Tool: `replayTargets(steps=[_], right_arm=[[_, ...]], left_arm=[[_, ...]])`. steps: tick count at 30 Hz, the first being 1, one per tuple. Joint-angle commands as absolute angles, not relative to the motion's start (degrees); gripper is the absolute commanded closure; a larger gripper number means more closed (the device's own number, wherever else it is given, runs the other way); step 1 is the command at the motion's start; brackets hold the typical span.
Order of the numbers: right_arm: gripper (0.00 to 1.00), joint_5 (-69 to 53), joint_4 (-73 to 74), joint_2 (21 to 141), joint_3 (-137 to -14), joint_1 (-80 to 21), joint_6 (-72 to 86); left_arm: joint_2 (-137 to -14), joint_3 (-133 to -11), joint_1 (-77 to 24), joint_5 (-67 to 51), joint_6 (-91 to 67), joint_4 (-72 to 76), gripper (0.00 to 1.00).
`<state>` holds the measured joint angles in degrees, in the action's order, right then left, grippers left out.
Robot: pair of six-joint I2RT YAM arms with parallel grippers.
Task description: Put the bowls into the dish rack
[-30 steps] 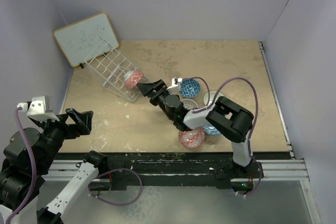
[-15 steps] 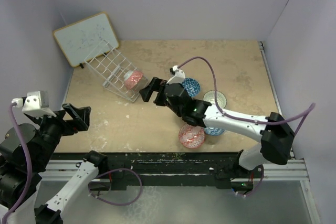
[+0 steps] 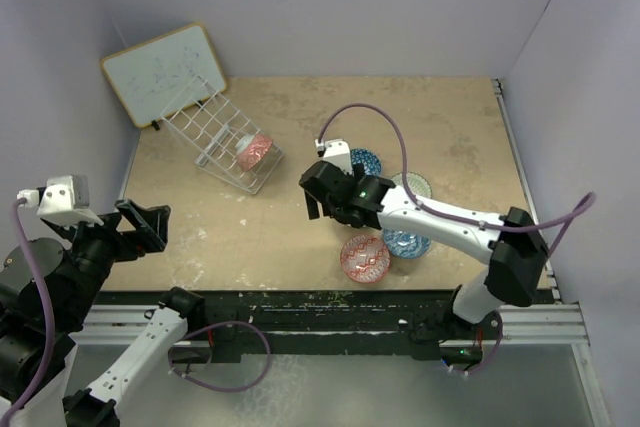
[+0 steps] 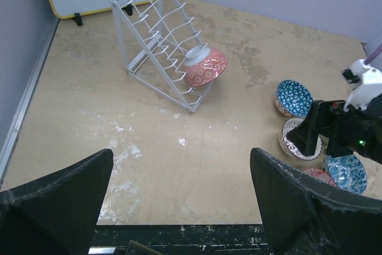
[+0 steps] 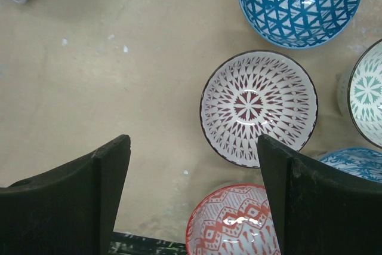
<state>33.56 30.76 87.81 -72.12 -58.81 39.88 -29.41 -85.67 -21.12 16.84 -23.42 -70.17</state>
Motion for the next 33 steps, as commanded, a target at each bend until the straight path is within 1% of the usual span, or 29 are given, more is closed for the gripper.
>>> replayTargets(steps=[1,3,6,9,12,14,17,21,23,24,27,28,30,31,33], right_arm=[[0.12,35.0,36.2,92.9,-75.1,-58.8,36.2],[0.14,34.8,35.8,95.1,-75.6,-58.8,35.6],[0.19,35.1,34.5,97.8,-75.5,-58.6,35.1],[0.21,35.7,34.2,100.0,-76.0,-58.3,34.5],[0.31,35.3,33.4,101.4,-76.2,-58.0,33.5],[0.32,34.3,32.1,101.9,-76.0,-57.7,32.8],[0.39,33.4,31.3,103.4,-76.2,-57.5,32.0],[0.40,33.3,31.0,105.0,-76.2,-57.1,32.0],[0.42,33.7,31.0,105.3,-76.2,-56.9,31.9],[0.46,33.9,31.0,105.5,-76.3,-56.8,31.9],[0.47,34.2,31.1,106.0,-76.5,-56.4,31.6],[0.50,34.3,31.1,106.1,-76.6,-56.2,31.5],[0.61,34.4,31.2,106.4,-76.8,-56.0,31.4],[0.65,34.6,31.3,106.5,-76.9,-56.0,31.5],[0.66,34.9,31.5,106.6,-76.9,-55.9,31.4]], left_arm=[[-29.9,-86.7,-21.0,18.0,-23.7,-70.3,0.01],[-29.9,-86.8,-21.0,18.2,-23.6,-70.3,0.01],[-29.9,-86.7,-21.0,18.4,-23.6,-70.6,0.01],[-29.7,-86.6,-21.0,18.8,-23.6,-71.0,0.01],[-29.6,-86.4,-21.1,19.3,-23.6,-71.3,0.01],[-29.6,-86.2,-21.0,19.5,-23.6,-71.4,0.01],[-29.4,-85.5,-21.0,19.7,-23.6,-71.2,0.01],[-29.4,-85.1,-21.1,19.8,-23.6,-71.1,0.01],[-29.4,-85.1,-21.1,19.9,-23.6,-71.1,0.01],[-29.4,-85.1,-21.0,20.0,-23.5,-71.1,0.01],[-29.4,-84.9,-21.1,20.3,-23.4,-71.0,0.01],[-29.4,-84.9,-21.0,20.3,-23.4,-71.0,0.01],[-29.5,-84.8,-21.0,20.3,-23.4,-70.9,0.01],[-29.5,-84.7,-21.0,20.3,-23.4,-70.8,0.01],[-29.4,-84.6,-21.0,20.3,-23.3,-70.8,0.01]])
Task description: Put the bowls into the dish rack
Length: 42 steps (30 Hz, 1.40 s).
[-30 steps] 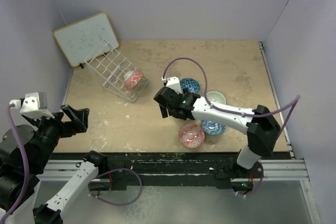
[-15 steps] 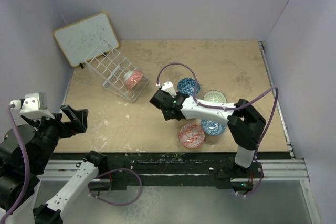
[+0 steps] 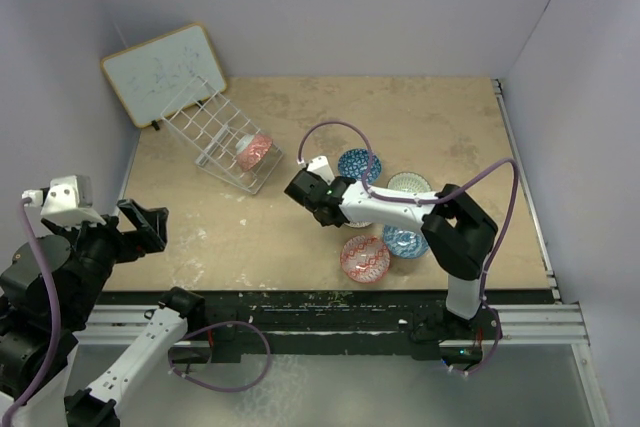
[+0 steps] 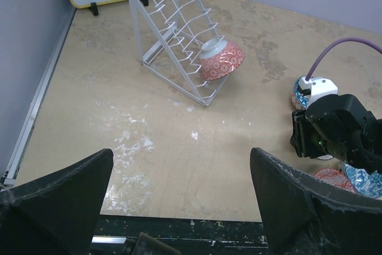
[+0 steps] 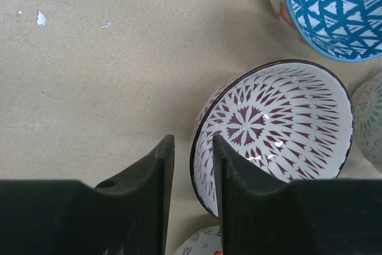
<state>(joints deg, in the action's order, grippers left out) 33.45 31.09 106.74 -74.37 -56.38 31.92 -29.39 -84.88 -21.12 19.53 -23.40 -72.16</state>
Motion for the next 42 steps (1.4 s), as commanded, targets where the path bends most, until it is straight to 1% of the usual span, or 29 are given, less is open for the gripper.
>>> replayTargets(steps=[1,7,12,14,16,21,25,30,31,32,33,38,42], right_arm=[[0.66,34.9,31.5,106.6,-76.8,-55.9,31.4],[0.65,34.9,31.5,106.7,-76.2,-55.6,31.4],[0.72,35.0,31.7,106.7,-76.3,-55.4,31.1],[0.77,35.1,31.8,106.9,-76.3,-55.4,31.0],[0.79,35.1,32.0,106.9,-76.3,-55.3,31.0],[0.77,35.0,32.3,107.5,-76.2,-55.2,31.1],[0.78,35.0,32.4,107.5,-76.2,-55.1,31.3],[0.86,34.9,33.0,108.2,-76.2,-54.9,31.5],[0.90,34.9,33.0,108.3,-76.2,-54.9,31.5],[0.96,34.9,33.0,108.4,-76.2,-54.9,31.6],[1.00,35.1,33.2,108.4,-76.2,-54.9,31.8],[1.00,36.1,33.7,106.0,-77.2,-54.9,31.5],[1.00,33.8,36.0,101.5,-82.6,-54.9,31.0]], left_arm=[[-29.4,-84.5,-21.0,20.3,-23.4,-70.8,0.01],[-29.1,-84.2,-21.0,20.3,-23.4,-70.7,0.01],[-28.9,-84.2,-21.1,20.1,-23.6,-71.0,0.01],[-28.7,-84.3,-21.0,20.2,-23.6,-71.0,0.01],[-28.5,-84.2,-21.0,20.2,-23.7,-71.1,0.01],[-28.2,-84.3,-21.0,20.3,-23.7,-71.5,0.01],[-27.8,-84.6,-21.0,20.4,-23.9,-71.9,0.01],[-27.3,-84.7,-21.0,20.6,-24.0,-72.5,0.01],[-27.1,-84.6,-21.1,20.6,-24.1,-72.6,0.01],[-27.0,-84.6,-21.0,20.7,-24.1,-72.8,0.01],[-26.8,-84.5,-21.0,20.8,-24.2,-72.8,0.01],[-26.5,-84.8,-21.0,21.0,-24.3,-73.2,0.01],[-26.8,-85.5,-21.0,21.0,-24.3,-73.3,0.01]])
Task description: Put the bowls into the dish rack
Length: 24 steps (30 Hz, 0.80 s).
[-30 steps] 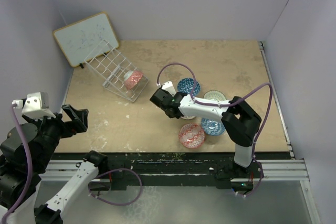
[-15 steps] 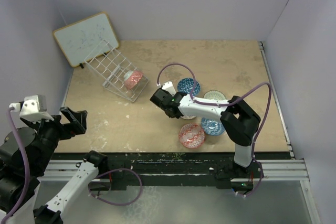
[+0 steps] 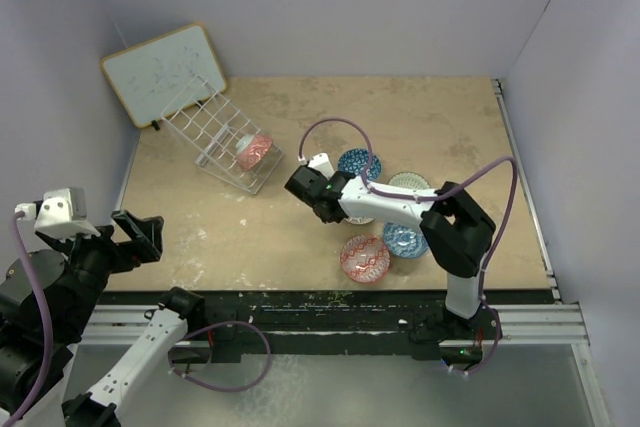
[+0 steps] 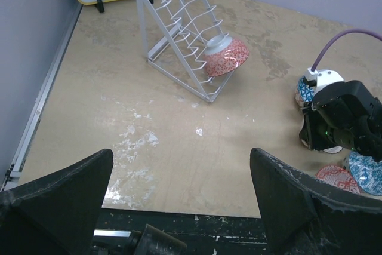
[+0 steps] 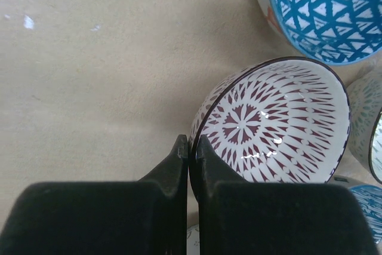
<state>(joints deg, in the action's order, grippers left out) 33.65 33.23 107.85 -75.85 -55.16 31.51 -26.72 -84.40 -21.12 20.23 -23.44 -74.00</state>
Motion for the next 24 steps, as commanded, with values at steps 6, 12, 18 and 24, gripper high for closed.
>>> replayTargets(steps=[6,12,18,24], right_arm=[[1.00,22.0,32.3,93.7,-87.7,-54.9,30.3],[1.00,7.3,12.9,87.8,-87.5,-54.1,31.7],[1.00,-9.3,-24.1,87.6,-80.4,-50.8,42.8],[1.00,-16.2,-52.2,97.0,-80.4,-48.8,56.2]], left_arm=[[-27.4,-87.2,-21.0,21.2,-23.9,-73.5,0.01],[-28.6,-89.6,-21.0,20.8,-23.5,-74.2,0.01],[-29.1,-92.0,-21.1,20.1,-23.4,-74.5,0.01],[-30.0,-93.7,-21.1,20.0,-23.0,-75.2,0.01]])
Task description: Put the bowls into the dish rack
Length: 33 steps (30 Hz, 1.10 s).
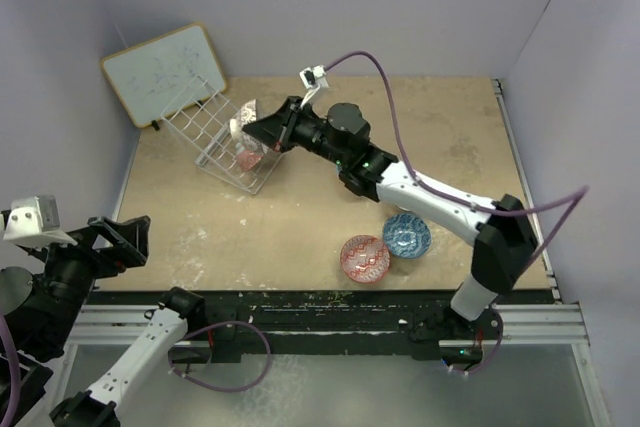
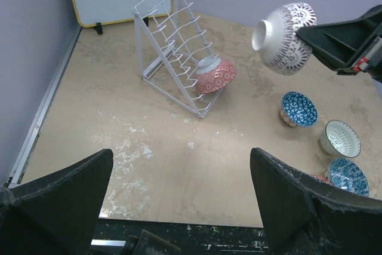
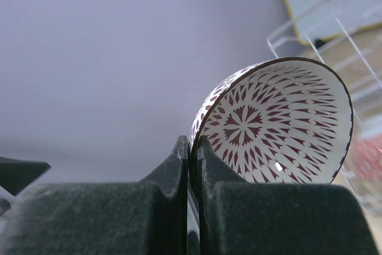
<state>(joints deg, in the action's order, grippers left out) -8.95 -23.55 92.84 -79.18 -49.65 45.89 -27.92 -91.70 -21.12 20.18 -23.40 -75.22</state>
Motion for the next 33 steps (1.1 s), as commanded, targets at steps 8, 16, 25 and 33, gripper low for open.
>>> replayTargets(steps=[8,16,25,33], right_arm=[[1.00,-10.2,-76.2,109.8,-82.2,-47.6,69.2],[1.00,-4.0,-86.5,121.7,-87.4,-47.0,77.6],[1.00,3.5,-92.7,126.5,-85.0,-47.0,81.5],[1.00,6.2,-91.2,127.9,-81.9,-47.3,86.2]], left_arm=[[-30.5,-95.2,-21.1,20.7,-22.5,-76.4,0.01],[-30.7,-95.2,-21.0,20.3,-22.2,-77.0,0.01],[-30.1,-94.9,-21.0,20.3,-22.7,-78.5,0.01],[-29.7,-94.0,-21.1,20.6,-23.0,-78.8,0.01]])
